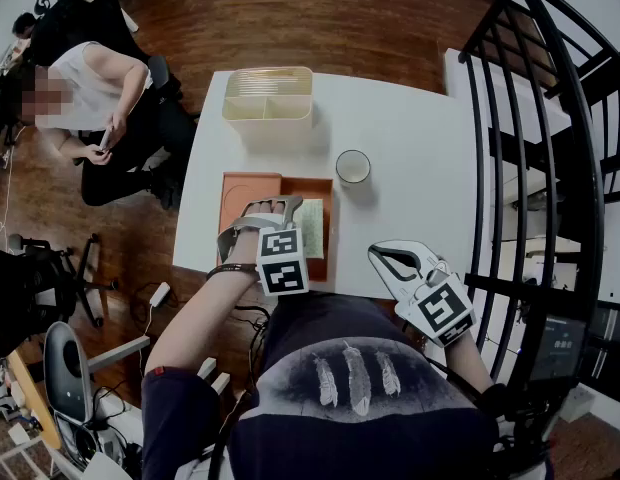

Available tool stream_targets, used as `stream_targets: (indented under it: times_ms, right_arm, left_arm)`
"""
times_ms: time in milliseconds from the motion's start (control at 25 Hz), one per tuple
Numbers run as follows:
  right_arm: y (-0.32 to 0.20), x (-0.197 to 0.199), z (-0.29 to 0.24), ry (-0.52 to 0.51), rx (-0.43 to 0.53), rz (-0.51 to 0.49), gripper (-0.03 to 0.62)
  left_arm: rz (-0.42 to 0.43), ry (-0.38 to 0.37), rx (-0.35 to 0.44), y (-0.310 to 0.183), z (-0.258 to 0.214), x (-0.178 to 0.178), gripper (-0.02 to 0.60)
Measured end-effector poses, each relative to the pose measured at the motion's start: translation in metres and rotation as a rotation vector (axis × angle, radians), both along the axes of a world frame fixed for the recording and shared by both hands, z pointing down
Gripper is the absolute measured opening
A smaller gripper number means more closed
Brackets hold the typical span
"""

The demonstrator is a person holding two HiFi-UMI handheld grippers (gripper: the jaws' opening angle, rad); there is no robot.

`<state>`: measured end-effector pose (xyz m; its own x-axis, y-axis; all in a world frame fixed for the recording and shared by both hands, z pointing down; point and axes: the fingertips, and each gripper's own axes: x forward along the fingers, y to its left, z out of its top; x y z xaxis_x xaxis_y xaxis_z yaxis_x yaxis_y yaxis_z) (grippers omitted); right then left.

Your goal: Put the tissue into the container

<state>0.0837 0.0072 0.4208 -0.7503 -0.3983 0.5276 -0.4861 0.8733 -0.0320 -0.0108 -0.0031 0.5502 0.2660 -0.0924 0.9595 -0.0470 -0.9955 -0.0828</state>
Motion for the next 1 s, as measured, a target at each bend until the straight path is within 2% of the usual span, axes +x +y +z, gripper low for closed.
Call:
stream_targets:
  times_ms: [320,600,1000]
  right_arm:
    - [-0.003,0.007,0.009,0.038,-0.025,0.009,0.003]
    - [0.001,0.014,0.017,0.063,-0.051,0.010,0.003]
    - [0.012,0.022,0.029,0.084,-0.050,0.020,0.003]
  left_arm:
    - [0.035,-0.099,-0.117,-0.013,0.039,0.012,0.606]
    - [0.035,-0.172,-0.210,-0.014,0.056,0.018,0.606]
    - [0.033,-0.158,-0.218,-0.012,0.056,0.020,0.578]
